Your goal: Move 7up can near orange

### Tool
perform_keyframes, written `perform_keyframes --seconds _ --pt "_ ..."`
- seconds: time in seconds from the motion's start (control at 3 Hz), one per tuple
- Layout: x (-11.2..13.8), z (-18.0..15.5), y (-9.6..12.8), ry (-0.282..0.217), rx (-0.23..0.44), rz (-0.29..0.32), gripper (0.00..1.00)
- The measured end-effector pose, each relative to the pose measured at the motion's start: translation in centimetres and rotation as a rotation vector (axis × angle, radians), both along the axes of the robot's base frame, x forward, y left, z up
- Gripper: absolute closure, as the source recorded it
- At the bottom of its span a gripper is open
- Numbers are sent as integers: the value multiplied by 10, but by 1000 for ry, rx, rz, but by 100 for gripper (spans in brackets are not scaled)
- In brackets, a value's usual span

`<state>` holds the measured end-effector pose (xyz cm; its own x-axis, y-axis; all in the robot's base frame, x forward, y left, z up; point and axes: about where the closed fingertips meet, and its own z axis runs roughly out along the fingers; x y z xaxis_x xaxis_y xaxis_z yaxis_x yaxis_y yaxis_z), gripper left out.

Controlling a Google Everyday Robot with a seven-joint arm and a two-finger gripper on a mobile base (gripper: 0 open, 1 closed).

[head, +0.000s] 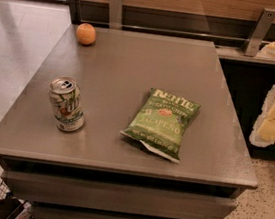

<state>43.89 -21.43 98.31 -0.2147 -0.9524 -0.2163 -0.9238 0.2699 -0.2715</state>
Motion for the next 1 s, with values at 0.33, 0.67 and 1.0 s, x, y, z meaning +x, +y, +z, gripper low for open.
perform_keyframes --seconds 0.33,0.67,1.0 --pt "2 1 2 -6 11 6 0" --pt "14 -4 26 -27 132 69 0" --pt "33 -27 65 -66 368 163 0"
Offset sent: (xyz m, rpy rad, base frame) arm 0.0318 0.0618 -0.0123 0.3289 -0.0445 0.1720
